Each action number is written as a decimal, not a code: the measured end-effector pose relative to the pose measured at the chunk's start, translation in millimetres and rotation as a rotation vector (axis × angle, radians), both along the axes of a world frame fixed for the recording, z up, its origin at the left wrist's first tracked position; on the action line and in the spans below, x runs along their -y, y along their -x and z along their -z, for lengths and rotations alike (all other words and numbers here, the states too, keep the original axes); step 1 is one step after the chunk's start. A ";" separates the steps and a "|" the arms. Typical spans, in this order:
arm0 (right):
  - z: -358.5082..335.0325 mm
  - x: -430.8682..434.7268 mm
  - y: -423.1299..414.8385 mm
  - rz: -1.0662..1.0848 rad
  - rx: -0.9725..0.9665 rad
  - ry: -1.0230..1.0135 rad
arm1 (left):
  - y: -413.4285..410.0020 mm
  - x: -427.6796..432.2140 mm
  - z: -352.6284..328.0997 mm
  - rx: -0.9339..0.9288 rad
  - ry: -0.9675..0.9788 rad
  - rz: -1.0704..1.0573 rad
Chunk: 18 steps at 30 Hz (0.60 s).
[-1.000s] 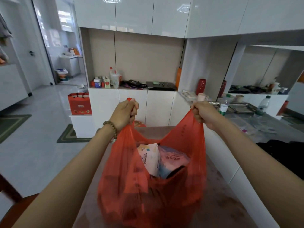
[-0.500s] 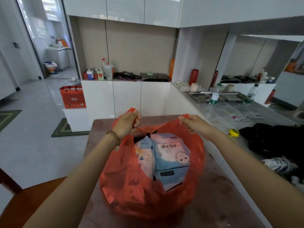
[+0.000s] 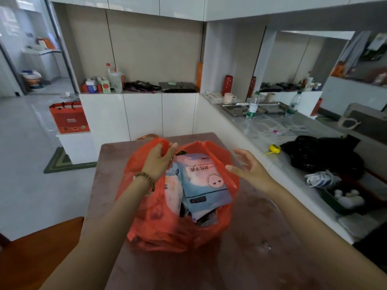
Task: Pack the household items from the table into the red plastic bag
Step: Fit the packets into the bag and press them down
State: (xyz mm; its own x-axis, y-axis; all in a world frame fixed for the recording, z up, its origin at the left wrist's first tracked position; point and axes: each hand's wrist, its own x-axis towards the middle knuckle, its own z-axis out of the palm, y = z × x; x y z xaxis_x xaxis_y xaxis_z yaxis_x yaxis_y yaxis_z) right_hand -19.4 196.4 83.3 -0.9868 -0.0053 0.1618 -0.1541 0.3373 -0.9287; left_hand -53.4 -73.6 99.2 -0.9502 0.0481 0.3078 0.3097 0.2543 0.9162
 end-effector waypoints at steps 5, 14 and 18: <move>19.1 -30.5 -14.9 0.021 0.072 0.080 | -5.3 -16.2 14.6 0.002 0.112 -0.022; 151.5 -115.2 -74.8 0.142 0.494 -0.154 | -24.1 -65.8 68.4 0.193 0.144 -0.046; 182.2 -129.9 -84.3 0.111 0.458 -0.239 | -23.6 -74.0 76.6 0.191 0.234 -0.065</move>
State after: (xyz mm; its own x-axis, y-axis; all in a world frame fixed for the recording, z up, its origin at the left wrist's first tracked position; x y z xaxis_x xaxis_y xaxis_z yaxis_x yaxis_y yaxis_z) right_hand 64.9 326.3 -98.9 -0.9528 0.1189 -0.2793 0.2982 0.5394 -0.7875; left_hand -29.9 0.4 22.6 -0.9932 0.0340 0.1111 0.1138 0.4786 0.8706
